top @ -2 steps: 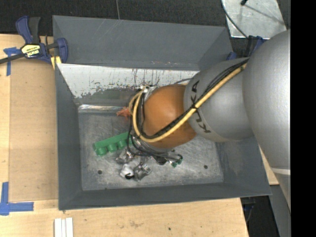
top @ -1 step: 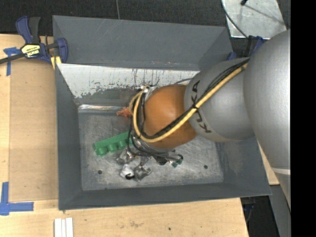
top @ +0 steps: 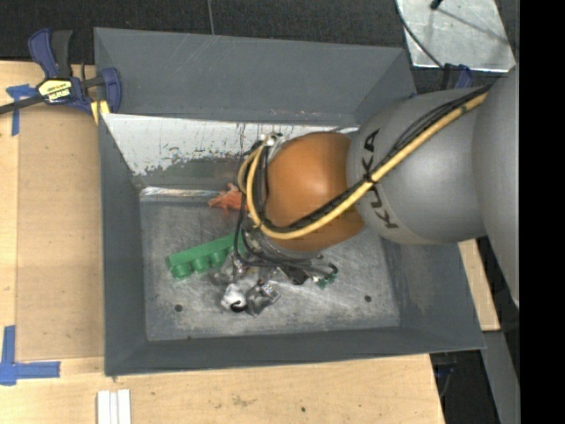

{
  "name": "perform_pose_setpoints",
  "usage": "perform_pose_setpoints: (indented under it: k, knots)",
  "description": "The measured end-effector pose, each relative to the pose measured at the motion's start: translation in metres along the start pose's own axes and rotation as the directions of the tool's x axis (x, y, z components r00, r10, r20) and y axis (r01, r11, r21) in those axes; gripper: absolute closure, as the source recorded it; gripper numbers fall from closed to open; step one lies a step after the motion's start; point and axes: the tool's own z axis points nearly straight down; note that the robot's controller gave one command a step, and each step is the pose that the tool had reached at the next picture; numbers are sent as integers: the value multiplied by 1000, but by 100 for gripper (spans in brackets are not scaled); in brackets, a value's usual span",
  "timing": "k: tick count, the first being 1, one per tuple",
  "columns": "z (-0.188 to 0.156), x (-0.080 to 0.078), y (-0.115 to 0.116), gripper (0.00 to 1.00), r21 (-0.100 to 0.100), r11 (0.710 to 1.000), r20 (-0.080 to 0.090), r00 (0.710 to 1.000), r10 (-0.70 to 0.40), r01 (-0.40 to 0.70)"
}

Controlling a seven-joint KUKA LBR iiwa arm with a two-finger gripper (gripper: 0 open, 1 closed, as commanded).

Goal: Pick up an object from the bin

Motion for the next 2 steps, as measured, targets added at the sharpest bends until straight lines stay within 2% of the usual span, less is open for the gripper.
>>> perform_pose_setpoints:
  k: [1,2]
  knots:
    - [-40,-10,19,100,-5,1000,-11,1000,9,-9]
    - [-102,1,7,100,-6,1000,-6,1000,2,-2]
